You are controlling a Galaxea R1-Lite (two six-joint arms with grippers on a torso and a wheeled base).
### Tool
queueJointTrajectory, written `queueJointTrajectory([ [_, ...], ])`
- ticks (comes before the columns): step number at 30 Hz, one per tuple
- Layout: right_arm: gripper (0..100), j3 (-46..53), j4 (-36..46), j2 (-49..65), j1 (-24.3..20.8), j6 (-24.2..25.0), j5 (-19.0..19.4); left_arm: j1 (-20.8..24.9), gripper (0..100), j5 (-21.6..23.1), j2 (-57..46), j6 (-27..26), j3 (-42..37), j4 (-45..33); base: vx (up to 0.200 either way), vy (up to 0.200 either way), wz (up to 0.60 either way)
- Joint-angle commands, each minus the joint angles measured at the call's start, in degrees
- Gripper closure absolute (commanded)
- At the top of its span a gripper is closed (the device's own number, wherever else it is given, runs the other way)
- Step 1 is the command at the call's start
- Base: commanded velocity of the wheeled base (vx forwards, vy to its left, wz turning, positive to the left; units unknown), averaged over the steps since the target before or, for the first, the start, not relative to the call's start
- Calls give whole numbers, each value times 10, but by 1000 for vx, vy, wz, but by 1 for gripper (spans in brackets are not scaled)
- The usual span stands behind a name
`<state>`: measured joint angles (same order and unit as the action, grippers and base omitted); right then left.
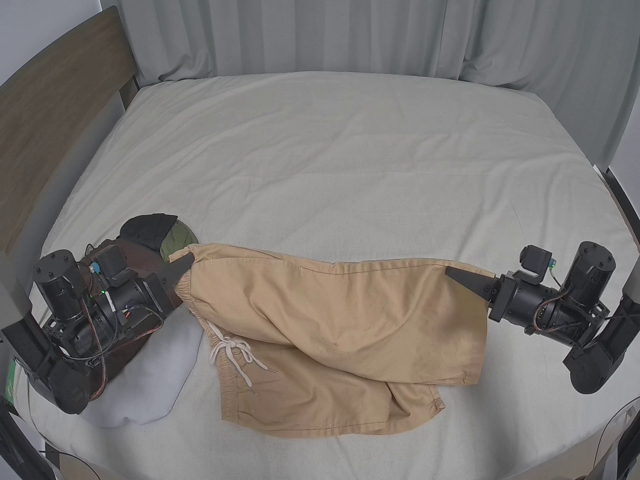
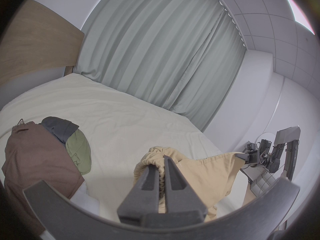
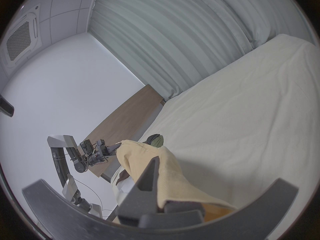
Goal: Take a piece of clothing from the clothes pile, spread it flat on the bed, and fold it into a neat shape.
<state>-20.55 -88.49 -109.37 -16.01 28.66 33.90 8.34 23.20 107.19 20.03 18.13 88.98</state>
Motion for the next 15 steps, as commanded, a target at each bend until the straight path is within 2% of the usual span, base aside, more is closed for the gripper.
queueJointTrajectory([
  [1, 100, -4, -1, 7, 0, 0, 0, -1, 100, 0, 4, 0, 5, 1, 0, 0, 0],
  [15, 100, -16, -1, 25, 8, 0, 0, -3, 100, -1, 12, -2, 13, 1, 0, 0, 0],
])
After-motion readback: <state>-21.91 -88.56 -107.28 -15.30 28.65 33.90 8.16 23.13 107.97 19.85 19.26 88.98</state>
